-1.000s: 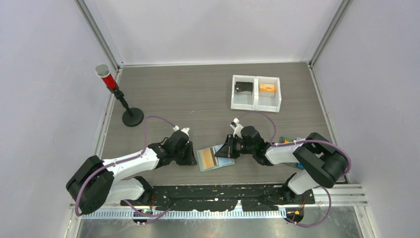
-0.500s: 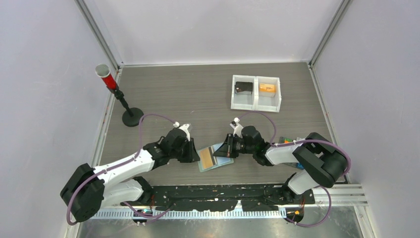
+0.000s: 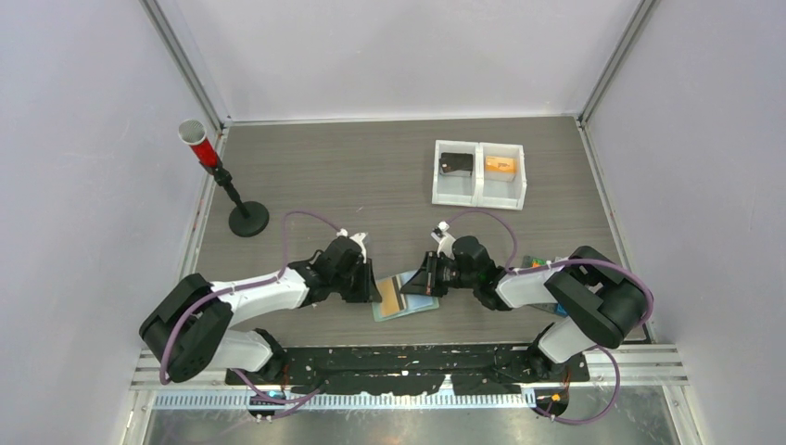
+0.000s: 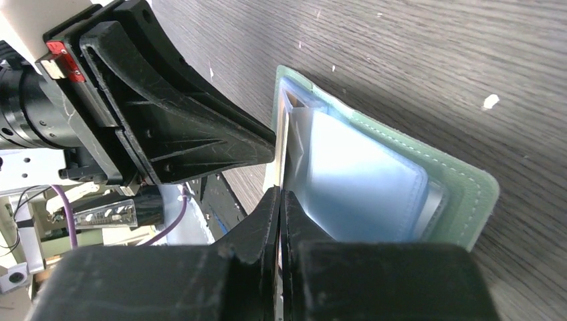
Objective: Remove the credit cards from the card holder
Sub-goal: Remove the credit card from the card holder.
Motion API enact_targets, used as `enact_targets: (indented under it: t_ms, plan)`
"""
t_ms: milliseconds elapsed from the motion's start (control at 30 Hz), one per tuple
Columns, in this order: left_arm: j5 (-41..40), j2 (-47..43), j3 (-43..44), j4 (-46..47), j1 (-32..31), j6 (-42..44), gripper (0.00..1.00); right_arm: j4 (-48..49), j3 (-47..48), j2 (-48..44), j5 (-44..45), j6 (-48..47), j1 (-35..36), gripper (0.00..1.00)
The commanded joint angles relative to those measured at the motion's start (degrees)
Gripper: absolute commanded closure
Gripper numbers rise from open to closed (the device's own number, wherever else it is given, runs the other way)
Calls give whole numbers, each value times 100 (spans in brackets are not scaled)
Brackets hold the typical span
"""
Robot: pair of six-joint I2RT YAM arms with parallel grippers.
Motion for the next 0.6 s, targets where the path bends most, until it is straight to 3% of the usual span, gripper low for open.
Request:
enact_targets:
  t_ms: [0, 167, 233, 333, 567]
  plan:
    - [-431, 179, -32, -344, 6, 97, 85, -24, -35, -94, -42, -182, -132, 95]
    - [-458, 361, -50, -395, 7, 98, 85, -23, -45, -64, -102, -211, -201, 94]
    - [-456, 415, -55, -395, 7, 106, 85, -17, -35, -63, -156, -241, -217, 90]
    - [-435, 486, -65, -369, 7, 98, 85, -24, -57, -113, -172, -270, -226, 94]
    - [-441, 439, -104, -399, 5, 127, 85, -206, -165, -402, -31, -286, -373, 95]
